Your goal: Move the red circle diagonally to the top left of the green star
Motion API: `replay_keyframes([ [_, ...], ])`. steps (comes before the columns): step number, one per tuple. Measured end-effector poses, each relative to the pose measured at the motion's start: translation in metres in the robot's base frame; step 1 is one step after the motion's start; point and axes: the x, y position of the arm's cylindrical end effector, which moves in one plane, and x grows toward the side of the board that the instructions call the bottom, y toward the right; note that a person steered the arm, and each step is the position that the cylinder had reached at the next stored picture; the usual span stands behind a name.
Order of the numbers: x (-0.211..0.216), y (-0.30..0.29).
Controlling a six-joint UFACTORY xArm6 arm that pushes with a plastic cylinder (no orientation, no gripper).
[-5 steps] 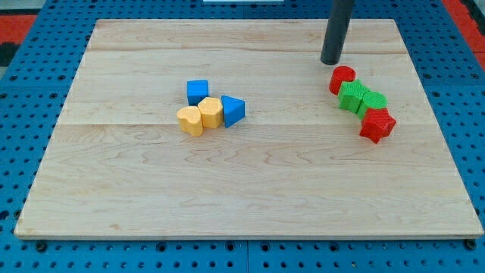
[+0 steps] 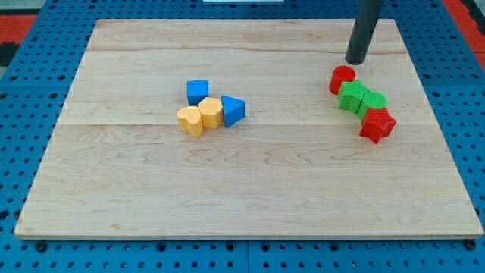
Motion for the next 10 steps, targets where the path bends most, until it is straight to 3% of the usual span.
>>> replay_keyframes([
  [7,-0.011,0.028],
  [10,-0.041,-0.061],
])
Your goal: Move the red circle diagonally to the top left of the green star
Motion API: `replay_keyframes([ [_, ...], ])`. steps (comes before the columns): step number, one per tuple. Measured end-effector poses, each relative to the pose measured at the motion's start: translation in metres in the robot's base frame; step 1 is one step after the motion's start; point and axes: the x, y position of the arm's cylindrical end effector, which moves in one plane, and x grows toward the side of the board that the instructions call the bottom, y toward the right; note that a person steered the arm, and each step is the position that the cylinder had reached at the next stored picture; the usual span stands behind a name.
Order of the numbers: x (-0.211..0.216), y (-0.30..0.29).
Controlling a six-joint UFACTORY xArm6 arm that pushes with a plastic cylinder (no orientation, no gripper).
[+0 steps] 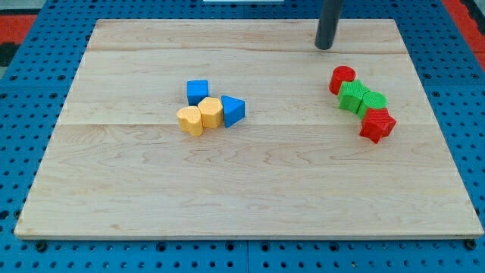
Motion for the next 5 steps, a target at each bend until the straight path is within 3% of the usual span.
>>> replay_keyframes([
  [3,0.063,-0.050],
  [4,0.075,-0.035],
  [5,0.045,0.003],
])
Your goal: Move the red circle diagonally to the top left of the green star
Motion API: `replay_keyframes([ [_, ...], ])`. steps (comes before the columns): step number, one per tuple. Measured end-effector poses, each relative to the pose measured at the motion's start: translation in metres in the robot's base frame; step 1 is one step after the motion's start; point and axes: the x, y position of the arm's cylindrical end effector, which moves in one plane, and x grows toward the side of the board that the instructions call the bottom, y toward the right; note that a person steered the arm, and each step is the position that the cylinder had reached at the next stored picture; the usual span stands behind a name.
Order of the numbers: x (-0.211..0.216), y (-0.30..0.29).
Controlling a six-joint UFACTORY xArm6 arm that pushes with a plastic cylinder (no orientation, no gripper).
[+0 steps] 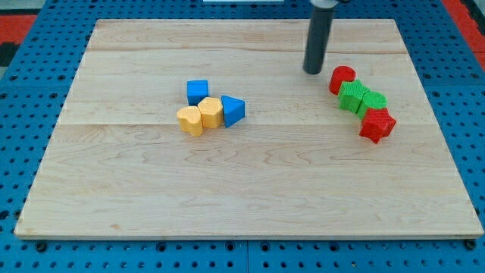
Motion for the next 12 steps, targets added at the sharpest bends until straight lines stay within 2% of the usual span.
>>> replay_keyframes([
  [1,-0.020,0.045],
  [2,0.032,0.091],
  [3,0.061,0.068],
  [6,0.029,-0.073],
  [8,0.021,-0.083],
  [10,0.046,-0.104],
  [12,-0.020,-0.101],
])
